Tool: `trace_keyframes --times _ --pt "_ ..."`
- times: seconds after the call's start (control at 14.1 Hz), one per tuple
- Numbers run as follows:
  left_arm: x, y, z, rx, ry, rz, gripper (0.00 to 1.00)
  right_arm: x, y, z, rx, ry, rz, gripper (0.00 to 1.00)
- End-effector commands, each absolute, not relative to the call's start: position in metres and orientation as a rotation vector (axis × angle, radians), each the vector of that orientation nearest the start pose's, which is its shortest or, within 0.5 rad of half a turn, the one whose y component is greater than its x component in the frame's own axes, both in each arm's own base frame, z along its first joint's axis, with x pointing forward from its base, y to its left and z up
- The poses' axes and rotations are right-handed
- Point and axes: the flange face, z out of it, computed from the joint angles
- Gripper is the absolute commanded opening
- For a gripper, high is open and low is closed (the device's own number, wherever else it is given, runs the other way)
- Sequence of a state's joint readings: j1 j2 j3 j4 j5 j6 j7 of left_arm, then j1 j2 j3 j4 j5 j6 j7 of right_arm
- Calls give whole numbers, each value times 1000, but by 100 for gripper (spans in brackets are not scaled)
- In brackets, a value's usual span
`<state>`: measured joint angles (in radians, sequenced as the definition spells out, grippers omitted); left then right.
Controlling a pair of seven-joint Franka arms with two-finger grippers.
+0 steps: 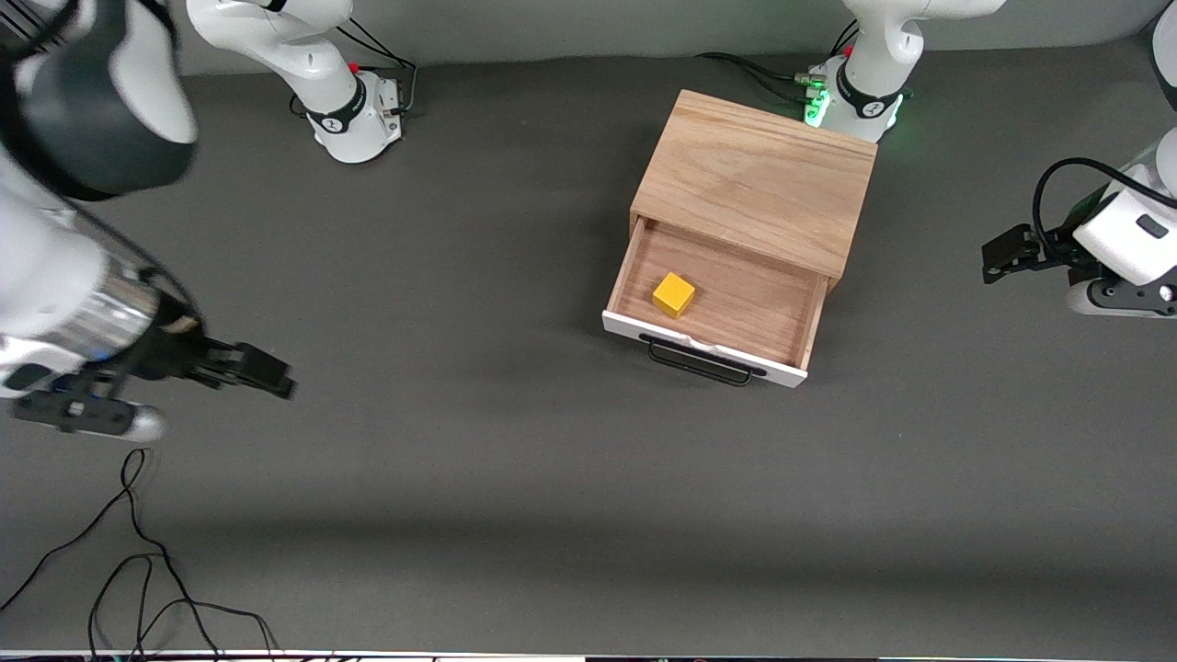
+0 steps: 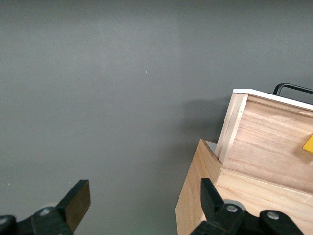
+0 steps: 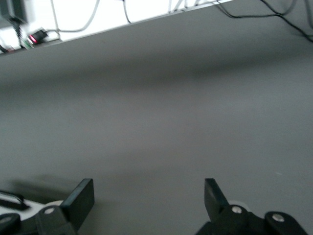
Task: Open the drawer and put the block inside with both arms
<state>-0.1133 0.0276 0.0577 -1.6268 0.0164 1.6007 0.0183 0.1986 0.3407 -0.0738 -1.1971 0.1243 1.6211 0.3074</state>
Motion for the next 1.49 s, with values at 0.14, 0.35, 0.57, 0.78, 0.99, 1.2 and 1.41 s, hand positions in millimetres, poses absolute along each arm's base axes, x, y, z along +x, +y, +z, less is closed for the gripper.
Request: trace_keyframes --times 0.14,0.35,0.57,0.78,0.99,1.2,1.41 --pt "560 -32 587 -3120 133 81 100 612 42 616 -3038 253 53 100" --pt "560 -32 587 -3120 133 83 100 585 1 616 -3071 184 76 100" --pt "560 -32 587 -3120 133 81 100 569 -18 612 -3069 153 8 100" --pt "560 -32 587 -3120 133 81 100 577 -17 596 -3098 91 31 100" --pt "560 -32 587 -3120 133 81 100 574 -4 598 -3118 42 44 100" --pt "560 -32 587 -3120 133 83 100 572 7 599 -3173 -50 58 100" --pt "560 -32 587 -3120 133 81 100 572 4 602 -3164 -20 53 100"
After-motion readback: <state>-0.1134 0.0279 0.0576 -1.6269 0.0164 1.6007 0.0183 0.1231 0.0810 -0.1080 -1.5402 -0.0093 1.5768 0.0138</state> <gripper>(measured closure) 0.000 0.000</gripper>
